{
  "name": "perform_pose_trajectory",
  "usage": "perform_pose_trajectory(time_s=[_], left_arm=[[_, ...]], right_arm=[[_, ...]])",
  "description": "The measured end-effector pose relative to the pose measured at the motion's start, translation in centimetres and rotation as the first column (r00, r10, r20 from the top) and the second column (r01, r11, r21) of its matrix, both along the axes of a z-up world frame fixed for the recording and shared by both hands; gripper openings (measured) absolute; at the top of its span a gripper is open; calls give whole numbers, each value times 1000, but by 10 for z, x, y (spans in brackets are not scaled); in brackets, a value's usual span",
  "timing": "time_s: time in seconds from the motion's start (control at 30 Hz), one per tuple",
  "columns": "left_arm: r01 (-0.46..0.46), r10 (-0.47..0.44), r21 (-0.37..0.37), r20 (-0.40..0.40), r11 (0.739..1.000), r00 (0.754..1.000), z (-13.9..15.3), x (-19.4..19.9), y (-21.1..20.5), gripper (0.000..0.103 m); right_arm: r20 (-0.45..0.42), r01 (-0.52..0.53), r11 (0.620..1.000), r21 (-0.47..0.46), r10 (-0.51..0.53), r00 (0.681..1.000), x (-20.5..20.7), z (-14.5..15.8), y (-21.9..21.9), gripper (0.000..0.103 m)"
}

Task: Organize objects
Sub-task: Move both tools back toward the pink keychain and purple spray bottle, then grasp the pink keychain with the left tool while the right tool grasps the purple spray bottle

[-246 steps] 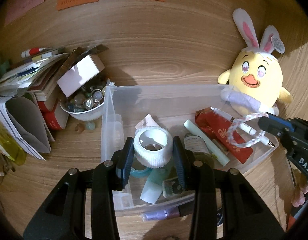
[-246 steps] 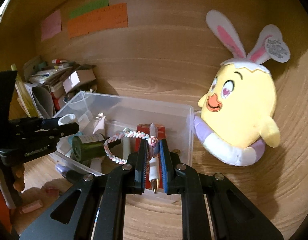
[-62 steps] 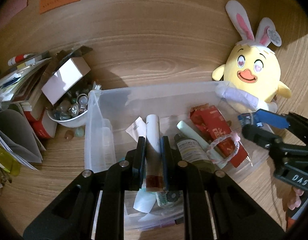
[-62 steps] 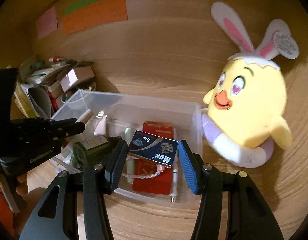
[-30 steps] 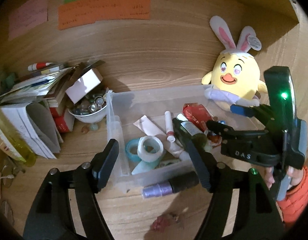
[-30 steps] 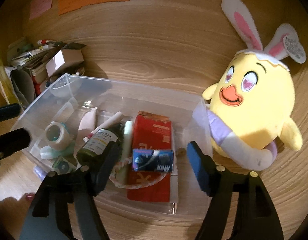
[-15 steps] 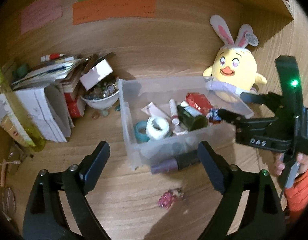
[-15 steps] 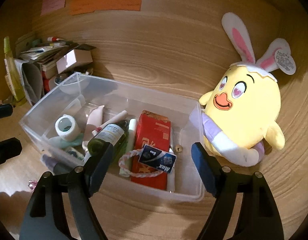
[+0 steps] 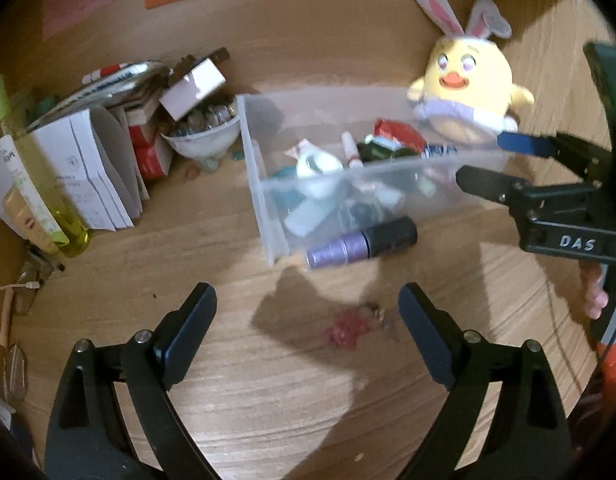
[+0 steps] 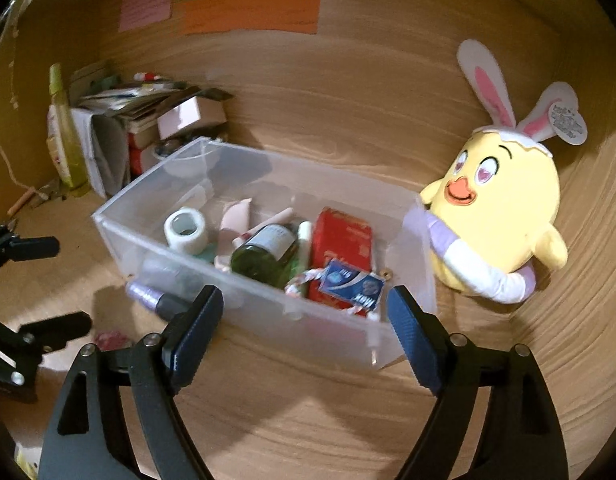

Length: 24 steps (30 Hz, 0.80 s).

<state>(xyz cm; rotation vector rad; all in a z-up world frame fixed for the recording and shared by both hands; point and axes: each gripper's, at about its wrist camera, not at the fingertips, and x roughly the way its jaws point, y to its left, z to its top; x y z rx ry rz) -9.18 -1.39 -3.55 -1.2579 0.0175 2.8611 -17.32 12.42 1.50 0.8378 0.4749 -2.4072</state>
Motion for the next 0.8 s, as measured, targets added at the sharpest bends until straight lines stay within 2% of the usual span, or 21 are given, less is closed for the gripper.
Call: perform_pose_trajectory(time_s=[0.13,0.17,0.2,0.27,0.33,0.43,0.5,0.6,0.8], left_arm=[[21,-21,-7,30,1000,999,-11,0,4,93],[31,-31,6,39,1000,999,-14,1,4,90],[41,-41,20,44,999,998,-15,1,4,82],[59,-61,33,67,998,996,-19,1,6,72],[68,-71,35,75,997,995,-22,0,7,68],[85,-89,47,98,995,991,-27,-3,9,54],[80,-85,45,108,996,991,-29,-5,9,40],[74,-80,56,101,996,992,-29,-5,6,29],[59,-66,76,89,995,994,-28,-1,-1,29]], right_arm=[[15,-25,1000,15,25,1000,7,-8,-5,83],[11,-28,999,21,28,1000,9,-9,-6,83],[21,-39,999,24,38,999,10,-10,-7,83],[40,-52,998,19,52,998,13,-11,-10,83],[47,-62,998,11,61,997,15,-12,-11,83],[72,-85,996,-6,85,994,17,-14,-15,83],[77,-92,996,1,92,993,18,-18,-19,83],[104,-105,994,21,102,989,16,-27,-26,83],[139,-137,990,32,131,982,16,-36,-44,83]])
